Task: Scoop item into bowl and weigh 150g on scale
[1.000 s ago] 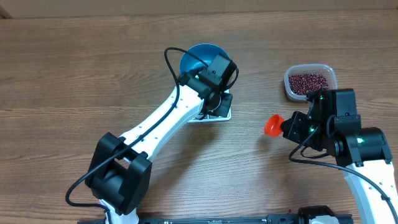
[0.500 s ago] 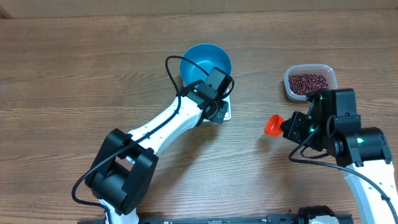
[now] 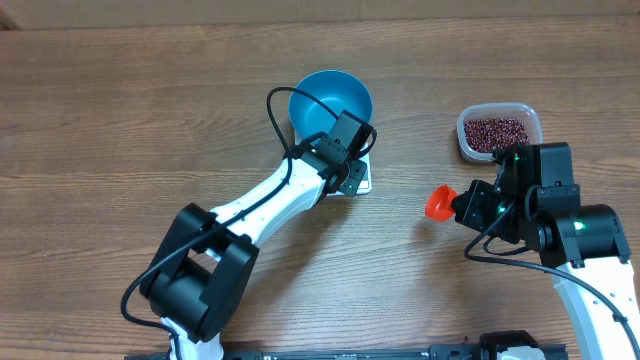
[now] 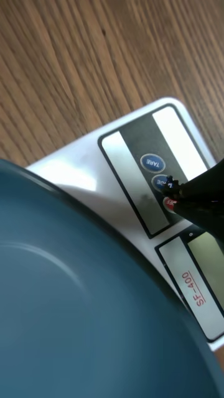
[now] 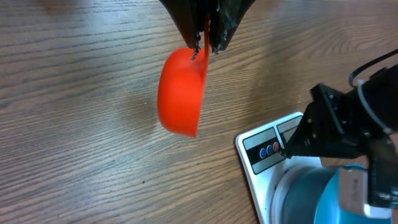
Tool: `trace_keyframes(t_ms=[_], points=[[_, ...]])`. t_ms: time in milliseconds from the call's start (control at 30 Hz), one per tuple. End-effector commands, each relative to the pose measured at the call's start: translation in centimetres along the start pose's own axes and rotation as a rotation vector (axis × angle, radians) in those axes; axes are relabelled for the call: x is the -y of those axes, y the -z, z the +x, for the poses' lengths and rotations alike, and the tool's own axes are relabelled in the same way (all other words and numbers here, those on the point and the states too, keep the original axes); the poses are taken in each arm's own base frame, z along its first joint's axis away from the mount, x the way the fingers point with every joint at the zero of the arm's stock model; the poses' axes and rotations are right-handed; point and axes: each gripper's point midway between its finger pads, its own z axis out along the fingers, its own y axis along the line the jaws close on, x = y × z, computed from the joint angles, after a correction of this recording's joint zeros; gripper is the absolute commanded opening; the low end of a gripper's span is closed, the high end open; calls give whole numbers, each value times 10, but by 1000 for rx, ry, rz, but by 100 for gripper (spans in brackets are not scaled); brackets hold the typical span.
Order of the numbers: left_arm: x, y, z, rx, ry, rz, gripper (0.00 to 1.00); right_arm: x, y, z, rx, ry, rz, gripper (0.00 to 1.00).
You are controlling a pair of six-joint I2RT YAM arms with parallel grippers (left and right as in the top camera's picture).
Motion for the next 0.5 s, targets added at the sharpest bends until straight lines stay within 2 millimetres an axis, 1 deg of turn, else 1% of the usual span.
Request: trace_keyframes(t_ms=[0,67,333,467], points=[[-5,-23,20,-68,-31,-32,4,-4,9,-8,37,5,-6,4],[-5,-26,24,-82,-32,-34,4,-4,9,-7,33,4,-4,4],[-7,-27,24,-80,-32,-44,4,-3,9,-6,30,3,-2,4],[-16,-27,18,-56,-32,-98,4,-3,9,-6,30,3,-2,4]])
